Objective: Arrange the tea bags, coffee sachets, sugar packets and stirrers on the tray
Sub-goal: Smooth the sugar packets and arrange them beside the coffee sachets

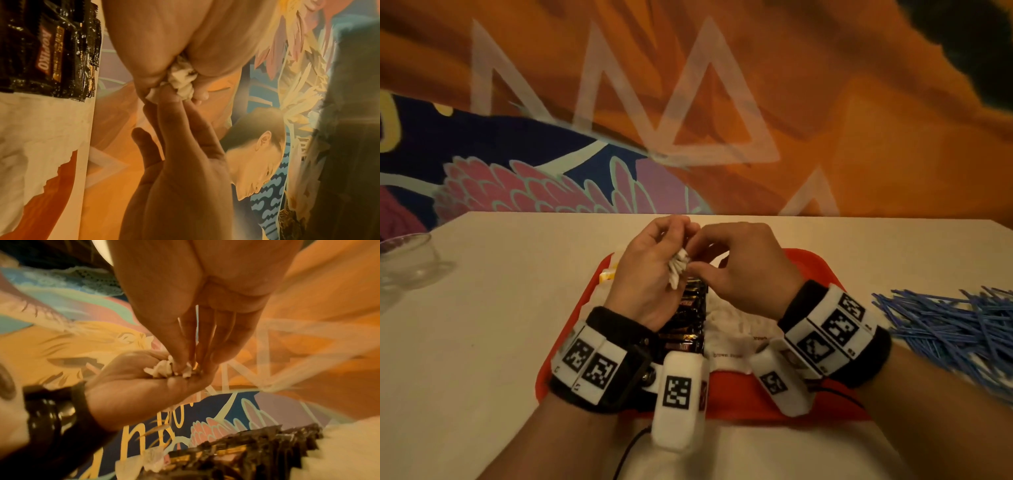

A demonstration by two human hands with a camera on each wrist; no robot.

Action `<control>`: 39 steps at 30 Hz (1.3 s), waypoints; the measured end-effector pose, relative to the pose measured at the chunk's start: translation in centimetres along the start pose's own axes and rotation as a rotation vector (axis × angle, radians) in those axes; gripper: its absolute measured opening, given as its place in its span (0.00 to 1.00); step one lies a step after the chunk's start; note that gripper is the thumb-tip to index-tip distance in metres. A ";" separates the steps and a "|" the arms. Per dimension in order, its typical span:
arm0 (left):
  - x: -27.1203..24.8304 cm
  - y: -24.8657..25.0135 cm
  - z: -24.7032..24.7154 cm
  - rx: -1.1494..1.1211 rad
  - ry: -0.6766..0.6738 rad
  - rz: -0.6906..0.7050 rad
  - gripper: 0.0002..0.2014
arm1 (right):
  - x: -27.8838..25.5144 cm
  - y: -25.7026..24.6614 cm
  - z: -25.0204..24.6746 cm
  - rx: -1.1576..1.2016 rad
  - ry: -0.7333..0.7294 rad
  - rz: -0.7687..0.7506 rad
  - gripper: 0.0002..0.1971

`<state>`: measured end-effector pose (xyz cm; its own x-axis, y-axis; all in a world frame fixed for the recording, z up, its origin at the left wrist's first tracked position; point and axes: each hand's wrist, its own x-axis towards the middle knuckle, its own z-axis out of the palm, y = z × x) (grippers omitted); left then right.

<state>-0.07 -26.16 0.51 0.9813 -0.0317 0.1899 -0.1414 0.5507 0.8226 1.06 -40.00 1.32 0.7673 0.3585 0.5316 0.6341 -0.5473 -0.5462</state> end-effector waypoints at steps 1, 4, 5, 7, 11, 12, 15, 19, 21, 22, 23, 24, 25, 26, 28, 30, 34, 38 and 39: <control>0.0 -0.1 0.0 0.007 0.004 -0.001 0.10 | 0.1 0.0 0.0 0.017 -0.007 0.011 0.04; 0.1 -0.2 -0.1 0.015 0.014 -0.013 0.12 | 0.4 0.1 -0.3 0.066 -0.006 0.029 0.03; 0.2 -0.2 -0.1 0.008 0.024 -0.016 0.12 | 0.6 0.2 -0.4 0.082 -0.006 0.038 0.04; 0.3 -0.2 -0.1 -0.016 0.044 -0.021 0.13 | 0.8 0.4 -0.7 0.118 -0.017 0.075 0.06; 0.8 -0.3 -0.7 -0.079 0.114 -0.020 0.12 | 1.2 0.9 -1.4 0.259 -0.037 0.172 0.07; 0.9 -0.2 -0.9 -0.085 0.138 -0.014 0.11 | 1.4 1.0 -1.7 0.318 -0.025 0.185 0.08; 0.9 0.0 -0.9 -0.029 0.177 0.012 0.11 | 1.6 1.1 -2.6 0.519 0.043 0.224 0.10; 0.2 -0.3 -0.3 0.303 0.084 0.064 0.24 | 1.6 1.0 -2.8 0.686 0.103 0.262 0.09; 0.0 -0.6 -0.2 0.416 0.049 0.127 0.19 | 1.5 0.9 -2.5 0.709 0.081 0.272 0.10; 0.0 -0.7 -0.2 0.434 0.049 0.156 0.15 | 1.4 0.9 -2.3 0.716 0.065 0.278 0.11; 0.1 -0.7 -0.2 0.433 0.059 0.179 0.12 | 1.3 0.8 -2.1 0.728 0.050 0.287 0.12; 0.1 -0.7 -0.2 0.421 0.073 0.196 0.09 | 1.3 0.8 -1.9 0.750 0.035 0.296 0.13; 0.1 -0.7 -0.3 0.411 0.084 0.213 0.07 | 1.2 0.8 -1.9 0.772 0.018 0.304 0.13; 0.1 -0.6 -0.3 0.411 0.090 0.230 0.05 | 1.2 0.7 -1.9 0.786 -0.005 0.308 0.12; 0.1 -0.7 -0.5 0.456 0.084 0.254 0.03 | 1.2 0.7 -2.3 0.799 -0.070 0.309 0.09; 0.1 -0.8 -0.6 0.519 0.054 0.259 0.03 | 1.1 0.7 -2.7 0.817 -0.086 0.288 0.08; 0.0 -0.8 -0.4 0.469 0.040 0.263 0.06 | 1.2 1.0 -2.5 0.832 0.064 0.213 0.10; 0.2 -0.6 -0.3 0.380 0.110 0.287 0.11 | 1.2 1.5 -2.5 0.696 0.145 0.216 0.08; 0.2 -0.6 -0.3 0.389 0.123 0.299 0.10 | 1.2 1.5 -2.5 0.638 0.144 0.222 0.09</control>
<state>0.29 -26.23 -0.14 0.8953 0.1911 0.4025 -0.4339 0.1687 0.8850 2.66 -42.32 2.75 0.8931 0.1615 0.4199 0.4294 -0.0279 -0.9027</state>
